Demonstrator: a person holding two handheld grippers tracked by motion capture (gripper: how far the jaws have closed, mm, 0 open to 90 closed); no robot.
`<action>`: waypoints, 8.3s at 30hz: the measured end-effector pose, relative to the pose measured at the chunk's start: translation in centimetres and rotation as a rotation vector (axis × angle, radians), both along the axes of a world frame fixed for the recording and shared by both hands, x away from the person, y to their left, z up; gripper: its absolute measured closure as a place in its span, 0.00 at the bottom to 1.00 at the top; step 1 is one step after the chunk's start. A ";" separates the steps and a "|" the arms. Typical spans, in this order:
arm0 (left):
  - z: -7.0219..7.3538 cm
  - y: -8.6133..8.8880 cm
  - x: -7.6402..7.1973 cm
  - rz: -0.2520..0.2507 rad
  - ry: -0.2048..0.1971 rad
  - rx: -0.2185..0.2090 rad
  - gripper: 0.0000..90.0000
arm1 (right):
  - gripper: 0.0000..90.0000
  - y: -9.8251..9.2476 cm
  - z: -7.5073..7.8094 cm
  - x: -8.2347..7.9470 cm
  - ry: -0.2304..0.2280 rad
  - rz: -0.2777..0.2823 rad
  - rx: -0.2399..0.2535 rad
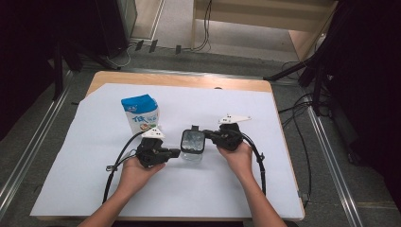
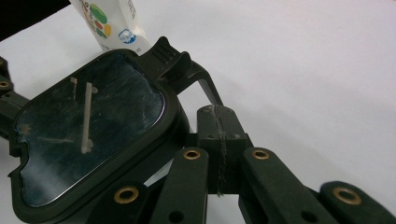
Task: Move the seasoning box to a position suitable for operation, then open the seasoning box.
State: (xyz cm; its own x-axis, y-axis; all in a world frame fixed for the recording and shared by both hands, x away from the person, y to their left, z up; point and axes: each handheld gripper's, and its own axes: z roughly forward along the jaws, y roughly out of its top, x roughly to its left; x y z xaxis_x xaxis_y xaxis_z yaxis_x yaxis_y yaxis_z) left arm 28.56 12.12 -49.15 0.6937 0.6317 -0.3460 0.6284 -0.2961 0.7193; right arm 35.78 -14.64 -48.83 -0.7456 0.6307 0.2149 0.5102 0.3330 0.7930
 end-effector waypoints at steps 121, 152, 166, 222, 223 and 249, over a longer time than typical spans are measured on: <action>0.5 -0.3 3.0 -0.151 -0.117 0.024 0.30 | 1.00 -2.7 0.1 -3.0 0.059 -0.041 -0.050; 1.0 -0.1 2.5 -0.150 -0.130 0.067 0.50 | 1.00 -2.5 0.0 -3.2 0.059 -0.040 -0.055; 1.8 0.4 2.3 -0.159 -0.146 0.060 0.58 | 1.00 -2.5 0.0 -3.2 0.060 -0.037 -0.053; 6.6 -4.8 4.9 -0.237 -0.078 0.035 1.00 | 1.00 -2.2 0.3 -3.9 0.044 -0.071 -0.046; 6.6 -5.0 5.0 -0.242 -0.079 0.037 1.00 | 1.00 -2.2 0.3 -4.0 0.042 -0.072 -0.043; 6.0 -6.4 5.9 -0.268 -0.063 0.053 0.97 | 1.00 -1.8 0.3 -4.0 0.012 -0.071 -0.065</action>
State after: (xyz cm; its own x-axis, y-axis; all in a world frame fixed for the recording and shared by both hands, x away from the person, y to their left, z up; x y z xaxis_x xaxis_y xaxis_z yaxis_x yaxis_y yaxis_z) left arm 34.47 5.76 -43.14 0.8573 0.4390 -0.2689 0.4777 -0.4836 0.7335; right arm 31.80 -16.46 -48.57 -0.6964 0.6947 0.1804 0.5437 0.3465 0.7644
